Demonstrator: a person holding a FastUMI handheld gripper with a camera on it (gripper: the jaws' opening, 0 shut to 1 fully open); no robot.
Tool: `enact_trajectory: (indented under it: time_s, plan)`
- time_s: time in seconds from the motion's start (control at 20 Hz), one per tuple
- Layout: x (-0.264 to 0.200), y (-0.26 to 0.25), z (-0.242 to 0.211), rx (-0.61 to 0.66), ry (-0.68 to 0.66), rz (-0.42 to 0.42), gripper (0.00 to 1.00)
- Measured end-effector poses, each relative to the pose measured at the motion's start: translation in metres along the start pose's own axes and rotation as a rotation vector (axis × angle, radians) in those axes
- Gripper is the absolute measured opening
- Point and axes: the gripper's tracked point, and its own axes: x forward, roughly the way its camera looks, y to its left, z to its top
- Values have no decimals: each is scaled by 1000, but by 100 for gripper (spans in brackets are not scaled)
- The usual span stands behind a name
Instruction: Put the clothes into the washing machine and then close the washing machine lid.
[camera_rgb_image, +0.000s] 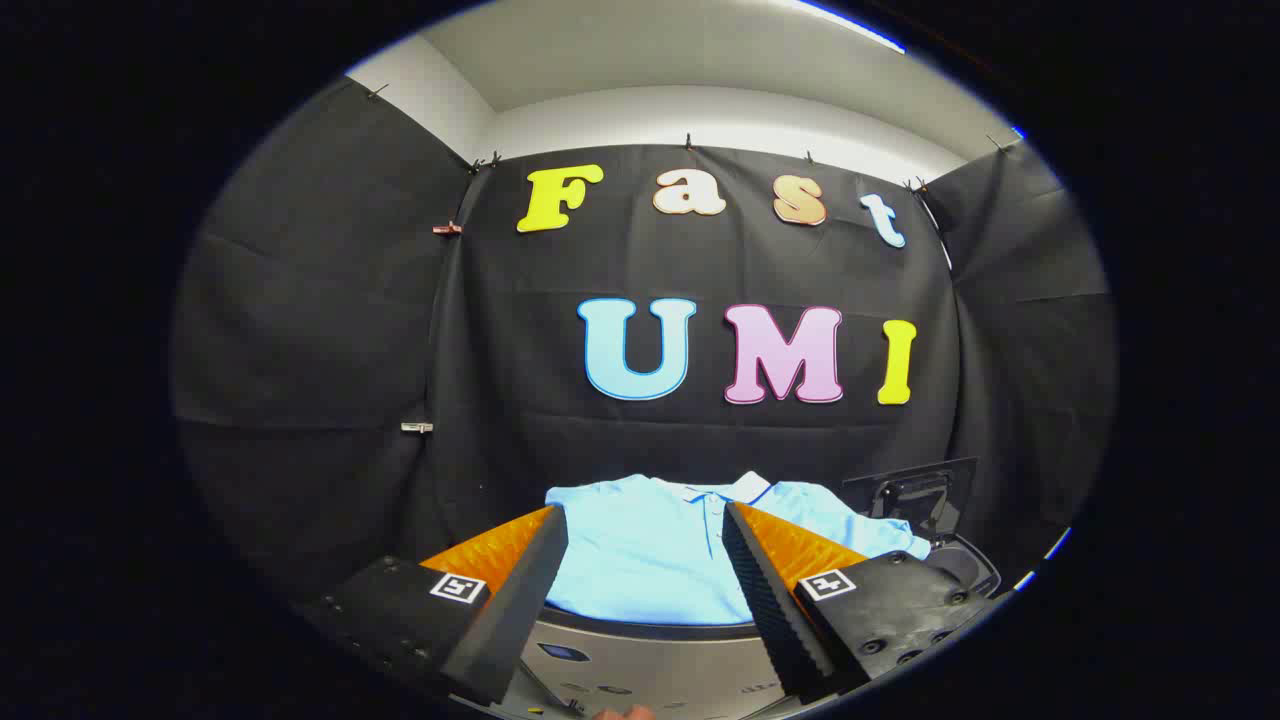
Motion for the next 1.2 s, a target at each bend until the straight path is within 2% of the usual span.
enact_trajectory:
  time_s: [0.6,1.2]
  plan:
    - [16,-31,-7,-1,10,-71,98]
    - [22,-40,-6,5,12,-88,97]
